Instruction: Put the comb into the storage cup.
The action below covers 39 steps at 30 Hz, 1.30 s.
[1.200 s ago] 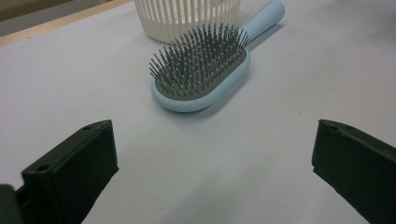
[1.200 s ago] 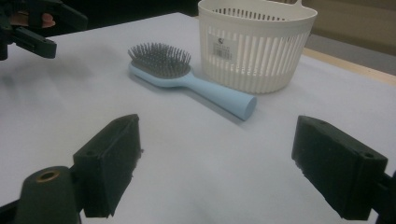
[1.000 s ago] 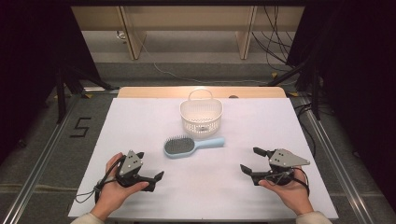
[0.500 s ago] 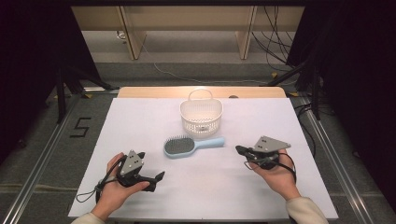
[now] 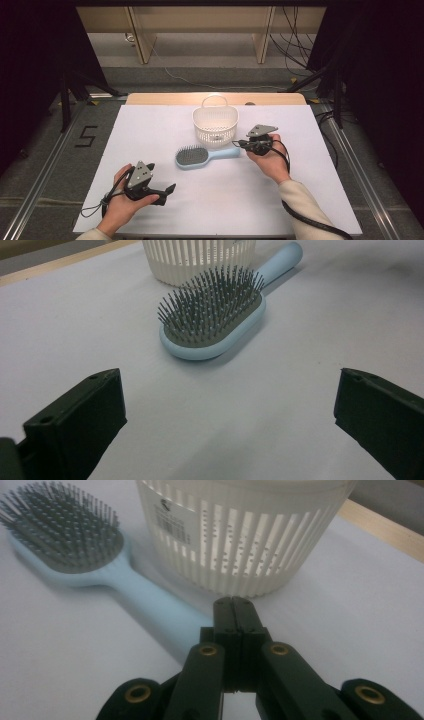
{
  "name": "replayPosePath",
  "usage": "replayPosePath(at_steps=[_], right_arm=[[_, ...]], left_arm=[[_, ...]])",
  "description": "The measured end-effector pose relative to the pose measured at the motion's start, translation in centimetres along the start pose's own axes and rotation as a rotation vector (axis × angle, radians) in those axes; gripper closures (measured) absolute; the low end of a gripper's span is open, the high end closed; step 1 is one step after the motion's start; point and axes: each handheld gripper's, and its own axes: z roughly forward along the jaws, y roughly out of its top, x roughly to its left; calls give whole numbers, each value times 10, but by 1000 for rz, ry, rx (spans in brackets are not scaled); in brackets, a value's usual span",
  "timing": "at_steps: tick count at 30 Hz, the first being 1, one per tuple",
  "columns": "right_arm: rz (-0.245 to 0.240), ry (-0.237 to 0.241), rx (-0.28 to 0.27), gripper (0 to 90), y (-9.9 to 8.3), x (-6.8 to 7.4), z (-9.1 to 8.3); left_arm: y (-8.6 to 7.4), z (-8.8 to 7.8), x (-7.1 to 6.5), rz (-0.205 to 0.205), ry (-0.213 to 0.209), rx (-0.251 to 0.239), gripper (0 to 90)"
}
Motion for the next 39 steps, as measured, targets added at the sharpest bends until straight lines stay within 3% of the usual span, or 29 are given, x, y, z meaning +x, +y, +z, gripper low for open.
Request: replayPosePath(at_steps=[11,19,27,35,39], right_arm=[[33,15,46,900,1,-11,24],[28,22,55,900,1,-11,27],[2,36,77,900,1,-11,25],[-64,70,111,900,3,-9,22],[-49,58,96,900,5,-9,24]], left_arm=[[-1,0,0,-2,-2,2,0],[-1,-1,0,-1,1,3,0],[-1,0,0,0,-1,5,0],[-1,0,0,-1,-2,5,0],[-1,0,0,4,-4,9,0]])
